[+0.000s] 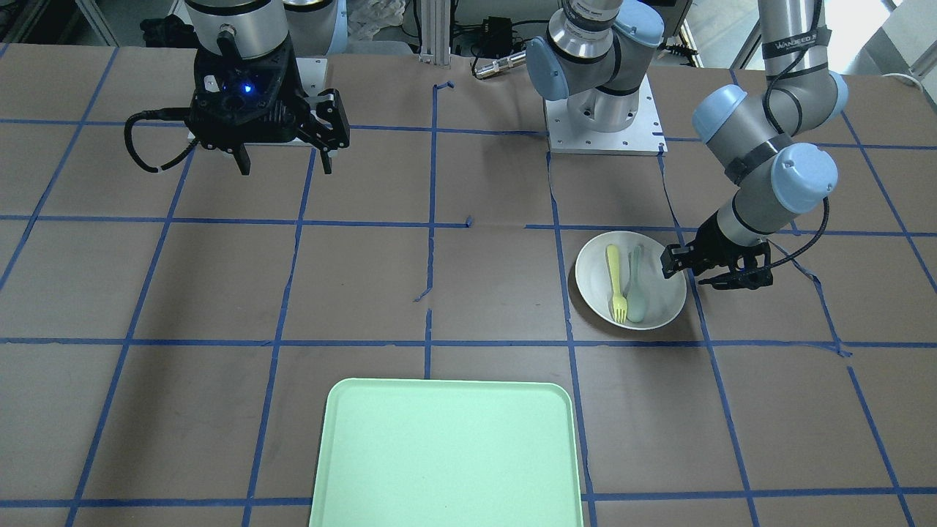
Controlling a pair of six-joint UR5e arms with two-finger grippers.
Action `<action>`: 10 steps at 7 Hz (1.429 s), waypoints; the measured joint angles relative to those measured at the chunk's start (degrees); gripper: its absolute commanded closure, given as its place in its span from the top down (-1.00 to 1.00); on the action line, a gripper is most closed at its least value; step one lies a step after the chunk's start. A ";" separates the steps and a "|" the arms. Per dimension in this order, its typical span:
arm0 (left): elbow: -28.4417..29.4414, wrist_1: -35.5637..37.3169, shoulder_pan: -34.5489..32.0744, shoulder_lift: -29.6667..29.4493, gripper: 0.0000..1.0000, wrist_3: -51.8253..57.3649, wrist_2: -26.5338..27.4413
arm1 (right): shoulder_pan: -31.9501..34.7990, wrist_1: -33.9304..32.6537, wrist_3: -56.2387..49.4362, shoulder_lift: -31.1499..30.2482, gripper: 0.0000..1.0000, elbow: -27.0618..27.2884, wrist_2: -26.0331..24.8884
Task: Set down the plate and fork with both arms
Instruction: 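Move the left gripper down to the edge of the white plate, then grip the plate rim with the left gripper and carry it onto the tray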
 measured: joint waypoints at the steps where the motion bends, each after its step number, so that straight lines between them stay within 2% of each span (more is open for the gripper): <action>1: -0.16 -0.04 0.02 -0.20 -0.93 -0.05 0.12 | 0.00 0.00 0.00 0.00 1.00 0.00 0.00; 2: -0.33 -0.08 0.04 -0.24 -1.00 -0.15 0.16 | 0.00 0.00 0.00 0.00 1.00 0.00 0.00; 5: 0.83 -0.33 -0.07 -0.15 -1.00 -0.45 -0.80 | 0.00 0.00 0.00 0.00 1.00 -0.05 0.00; 6: 3.32 -2.10 -0.38 -0.28 -1.00 -0.78 -3.94 | 0.00 0.00 0.00 0.00 1.00 -0.07 0.00; 8: 10.10 -7.95 -2.55 -1.52 -1.00 -1.81 -15.79 | 0.00 0.00 0.00 0.00 1.00 -0.03 0.00; 10: 18.84 -8.08 -10.05 -6.71 -1.00 -10.55 -20.87 | 0.00 0.00 0.00 0.01 1.00 0.02 0.02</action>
